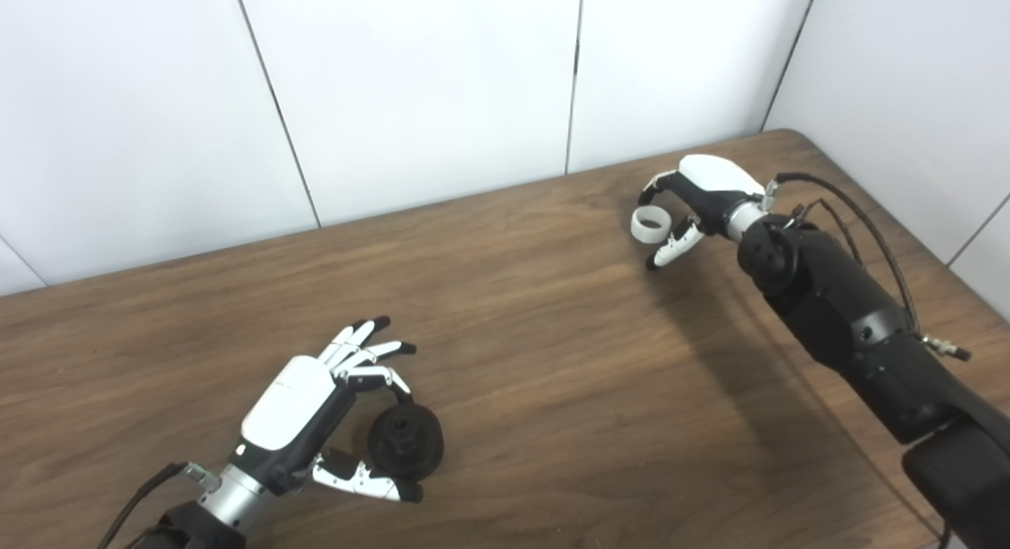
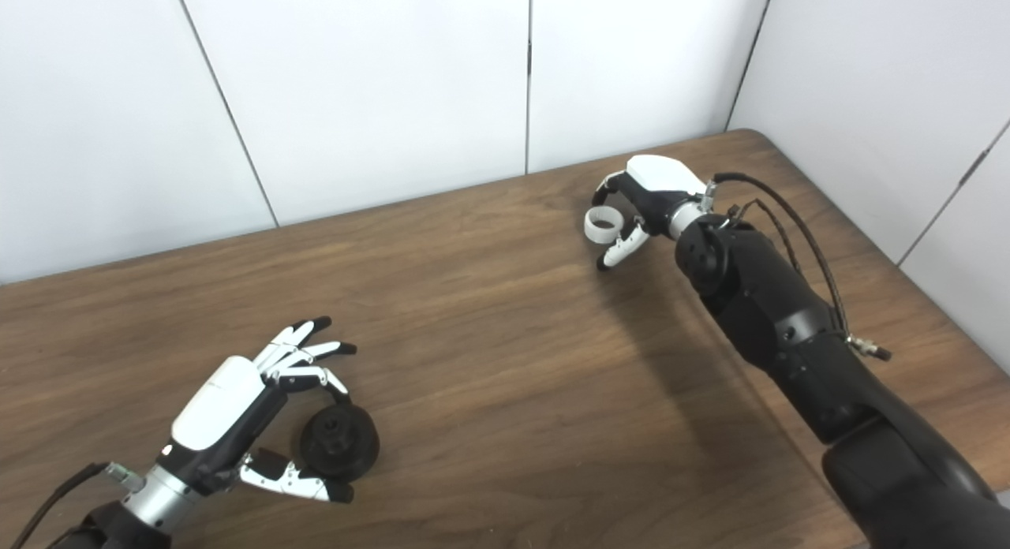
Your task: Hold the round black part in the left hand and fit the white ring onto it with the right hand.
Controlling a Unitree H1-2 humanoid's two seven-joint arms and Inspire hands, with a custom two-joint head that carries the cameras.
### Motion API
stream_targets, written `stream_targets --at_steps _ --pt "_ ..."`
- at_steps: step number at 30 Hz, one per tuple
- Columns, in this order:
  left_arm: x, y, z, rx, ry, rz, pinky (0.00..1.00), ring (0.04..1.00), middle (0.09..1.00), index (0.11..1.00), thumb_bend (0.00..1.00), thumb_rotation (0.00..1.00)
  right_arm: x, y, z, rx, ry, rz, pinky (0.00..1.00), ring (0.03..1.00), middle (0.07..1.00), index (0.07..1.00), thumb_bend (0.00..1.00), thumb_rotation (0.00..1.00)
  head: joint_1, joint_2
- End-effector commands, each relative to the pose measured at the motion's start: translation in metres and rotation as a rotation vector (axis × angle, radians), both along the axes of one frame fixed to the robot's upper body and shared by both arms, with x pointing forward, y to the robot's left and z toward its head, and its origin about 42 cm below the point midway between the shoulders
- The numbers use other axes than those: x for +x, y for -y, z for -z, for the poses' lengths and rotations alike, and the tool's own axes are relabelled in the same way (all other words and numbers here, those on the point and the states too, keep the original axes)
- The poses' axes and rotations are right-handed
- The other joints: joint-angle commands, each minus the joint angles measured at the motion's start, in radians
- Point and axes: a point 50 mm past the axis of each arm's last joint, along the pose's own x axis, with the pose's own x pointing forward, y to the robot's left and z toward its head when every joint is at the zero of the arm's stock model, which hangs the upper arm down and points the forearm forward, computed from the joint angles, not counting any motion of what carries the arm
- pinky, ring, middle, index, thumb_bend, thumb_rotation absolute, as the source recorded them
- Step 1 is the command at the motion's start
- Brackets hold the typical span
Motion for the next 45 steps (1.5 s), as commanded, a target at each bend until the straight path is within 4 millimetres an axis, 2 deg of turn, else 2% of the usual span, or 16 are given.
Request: stream_targets --at_steps 1,6,13,29,30,31,33,45 --pt "0.005 -0.003 -0.019 -0.044 0.063 0.002 1.00 0.987 0.852 0.483 0.52 0.05 0.008 0.004 -0.028 -0.035 0.067 -0.003 0.86 0.895 0.848 0.714 0.72 0.21 -0.003 0.005" --pt "0.004 -0.005 -0.019 -0.047 0.060 -0.001 1.00 0.986 0.853 0.483 0.52 0.05 0.009 0.004 -0.029 -0.050 0.047 0.004 0.87 0.905 0.852 0.701 0.72 0.22 -0.004 0.008" --pt "0.004 -0.006 -0.020 -0.053 0.060 0.001 1.00 0.982 0.851 0.483 0.52 0.05 0.009 0.003 -0.033 -0.062 -0.020 0.013 0.94 0.939 0.865 0.698 0.72 0.25 -0.012 0.017" --pt "0.003 -0.005 -0.020 -0.052 0.061 0.001 1.00 0.986 0.854 0.483 0.52 0.05 0.007 0.007 -0.041 -0.061 -0.037 0.007 0.94 0.935 0.853 0.665 0.73 0.23 -0.024 0.018" --pt "0.003 -0.005 -0.021 -0.051 0.062 0.001 1.00 0.988 0.855 0.483 0.52 0.05 0.007 0.007 -0.041 -0.057 -0.032 0.008 0.94 0.936 0.852 0.652 0.73 0.21 -0.024 0.018" --pt "0.003 -0.005 -0.021 -0.052 0.065 0.001 1.00 0.988 0.854 0.483 0.52 0.05 0.007 0.007 -0.041 -0.060 -0.020 0.003 0.94 0.938 0.850 0.575 0.63 0.18 -0.023 0.019" --pt "0.003 -0.005 -0.022 -0.056 0.069 0.001 1.00 0.980 0.849 0.483 0.52 0.05 0.007 0.006 -0.041 -0.068 -0.001 -0.008 0.92 0.931 0.830 0.506 0.54 0.15 -0.023 0.020" --pt "0.003 -0.007 -0.021 -0.061 0.066 -0.007 1.00 0.975 0.848 0.482 0.52 0.05 0.009 0.002 -0.046 -0.088 0.025 -0.018 0.97 0.957 0.828 0.485 0.52 0.13 -0.023 0.017"
